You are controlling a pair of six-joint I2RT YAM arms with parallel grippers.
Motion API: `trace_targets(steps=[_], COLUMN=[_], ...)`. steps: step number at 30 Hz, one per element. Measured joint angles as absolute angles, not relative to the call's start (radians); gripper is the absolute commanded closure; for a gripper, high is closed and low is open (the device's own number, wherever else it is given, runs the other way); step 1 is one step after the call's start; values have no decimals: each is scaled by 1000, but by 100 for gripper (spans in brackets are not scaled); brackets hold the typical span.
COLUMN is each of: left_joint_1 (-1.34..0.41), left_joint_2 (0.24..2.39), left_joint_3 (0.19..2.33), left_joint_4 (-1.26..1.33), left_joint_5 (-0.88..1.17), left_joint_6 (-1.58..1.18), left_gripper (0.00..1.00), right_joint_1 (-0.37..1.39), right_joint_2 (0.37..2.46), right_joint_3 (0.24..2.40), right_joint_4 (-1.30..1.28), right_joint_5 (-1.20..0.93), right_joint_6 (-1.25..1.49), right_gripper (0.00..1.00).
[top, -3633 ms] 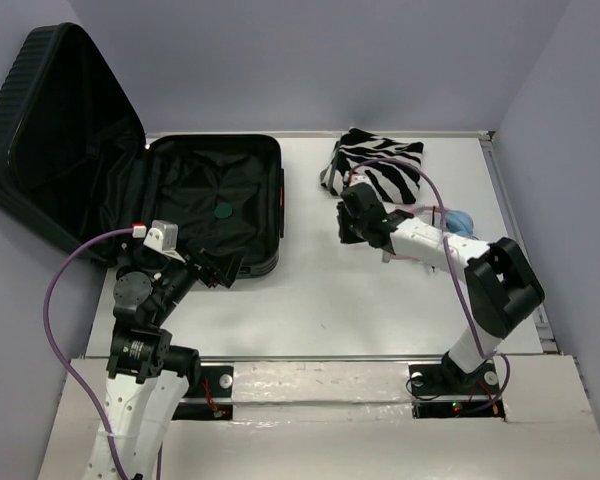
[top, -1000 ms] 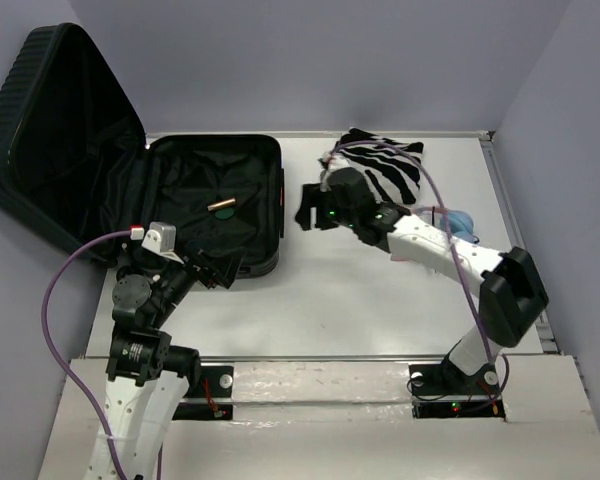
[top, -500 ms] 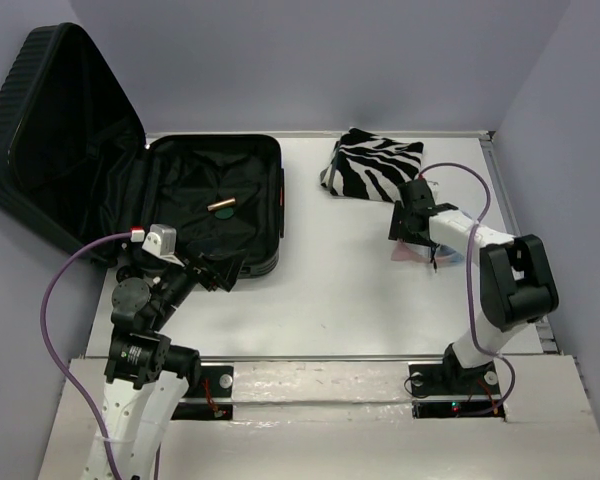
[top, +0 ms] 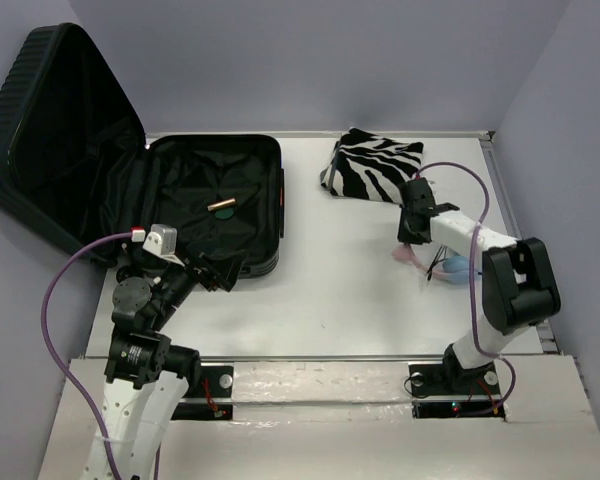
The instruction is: Pack the luggage
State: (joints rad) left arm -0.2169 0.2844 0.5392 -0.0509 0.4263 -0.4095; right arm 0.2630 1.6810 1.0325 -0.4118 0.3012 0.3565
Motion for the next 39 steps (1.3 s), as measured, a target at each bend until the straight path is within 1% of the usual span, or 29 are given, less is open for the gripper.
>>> trace_targets(steps=[5, 7, 10, 12, 15, 17, 21, 22, 23, 24, 25, 26, 27, 28, 32, 36, 39], left_joint_1=[-217, -216, -213, -210, -204, -200, -194, -194, -194, -194, -192, -191, -189, -187, -187, -187, -187], left_joint_2=[288, 290, 291, 291, 291, 291, 290, 290, 289, 288, 285, 281, 278, 273, 262, 262, 262], left_joint_3=[539, 539, 539, 539, 539, 539, 539, 539, 539, 539, 539, 539, 539, 540, 544, 546, 546], left_joint_4=[-51, -51, -51, -51, -52, -55, -68, -73, -75, -78, -81, -82, -82, -83, -89, -89, -89], left_joint_5=[426, 426, 426, 426, 421, 411, 391, 385, 383, 380, 376, 372, 369, 363, 354, 352, 351], left_joint_6=[-410, -410, -410, -410, -410, -410, -410, -409, -409, -409, -409, -409, -409, -409, -409, -409, -409], left_gripper=[1, 1, 1, 1, 1, 1, 1, 1, 1, 1, 1, 1, 1, 1, 1, 1, 1], right_joint_1=[287, 350, 500, 594, 759, 828, 913, 924, 931, 936, 938, 939, 939, 938, 928, 892, 836], right_joint_2=[1449, 1375, 1379, 1423, 1606, 1757, 2016, 2081, 2127, 2185, 2237, 2302, 2341, 2388, 2410, 2297, 2129], right_joint_3=[1007, 1055, 1192, 1278, 1528, 1703, 2017, 2106, 2159, 2237, 2314, 2387, 2439, 2490, 2459, 2259, 2027], right_joint_4=[-455, -492, -498, -488, -479, -448, -409, -419, -419, -421, -423, -415, -410, -402, -403, -388, -349], right_joint_5=[353, 398, 412, 406, 376, 327, 179, 124, 96, 53, 18, -10, -27, -44, -40, -38, -12], right_joint_6=[373, 368, 341, 319, 276, 240, 203, 199, 201, 205, 200, 210, 208, 204, 196, 211, 229], right_gripper=[93, 93, 93, 93, 93, 93, 93, 87, 71, 33, 19, 8, 3, 0, 1, 6, 7])
